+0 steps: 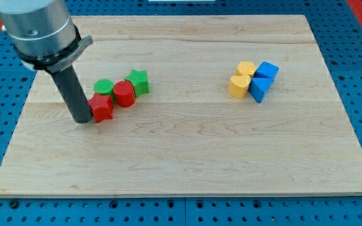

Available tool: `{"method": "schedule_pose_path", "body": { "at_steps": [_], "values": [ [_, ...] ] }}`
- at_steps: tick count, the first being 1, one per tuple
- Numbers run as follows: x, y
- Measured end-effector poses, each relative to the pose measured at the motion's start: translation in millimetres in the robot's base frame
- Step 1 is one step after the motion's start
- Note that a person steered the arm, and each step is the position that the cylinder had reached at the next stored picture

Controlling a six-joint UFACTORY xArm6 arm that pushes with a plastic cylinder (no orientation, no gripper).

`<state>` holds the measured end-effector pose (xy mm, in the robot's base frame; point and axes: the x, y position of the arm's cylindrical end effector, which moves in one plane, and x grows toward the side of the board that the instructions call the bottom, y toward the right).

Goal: Push the yellow heart blue triangle slightly to the left

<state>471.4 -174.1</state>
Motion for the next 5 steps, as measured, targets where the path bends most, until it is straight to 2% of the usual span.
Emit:
{"method": "schedule_pose_path", "body": {
  "at_steps": [2,3,4,5],
  "values": [
    [-8,0],
    [31,12],
    [52,103],
    [44,224]
  ]
}}
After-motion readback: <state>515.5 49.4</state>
